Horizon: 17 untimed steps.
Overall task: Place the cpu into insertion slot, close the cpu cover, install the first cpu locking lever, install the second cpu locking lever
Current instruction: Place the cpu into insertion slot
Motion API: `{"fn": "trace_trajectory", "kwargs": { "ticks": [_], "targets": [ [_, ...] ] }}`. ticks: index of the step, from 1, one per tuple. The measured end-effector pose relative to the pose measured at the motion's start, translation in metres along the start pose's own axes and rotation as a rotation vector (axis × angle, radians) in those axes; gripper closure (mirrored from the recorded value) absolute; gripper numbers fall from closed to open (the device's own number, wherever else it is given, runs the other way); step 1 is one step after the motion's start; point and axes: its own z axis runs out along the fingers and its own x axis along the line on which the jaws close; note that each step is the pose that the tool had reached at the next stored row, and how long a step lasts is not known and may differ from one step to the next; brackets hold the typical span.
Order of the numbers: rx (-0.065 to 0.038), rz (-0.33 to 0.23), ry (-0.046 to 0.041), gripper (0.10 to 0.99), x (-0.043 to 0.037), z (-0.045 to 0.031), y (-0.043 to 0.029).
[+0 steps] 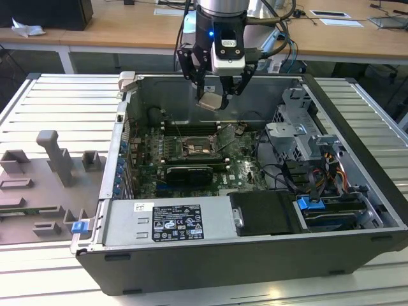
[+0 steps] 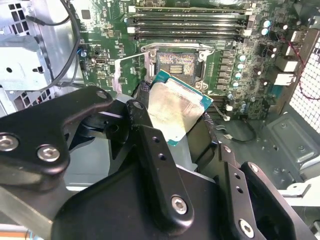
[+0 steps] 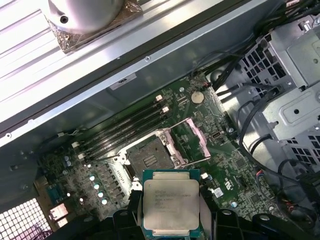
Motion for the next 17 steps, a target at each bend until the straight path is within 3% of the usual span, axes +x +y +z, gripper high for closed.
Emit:
{"fn": "trace_trajectory", "kwargs": {
  "ticks": [17],
  "targets": [
    [-0.003,0.108,-0.0092,0.545,-0.0001,0.003,-0.0002]
  ]
}}
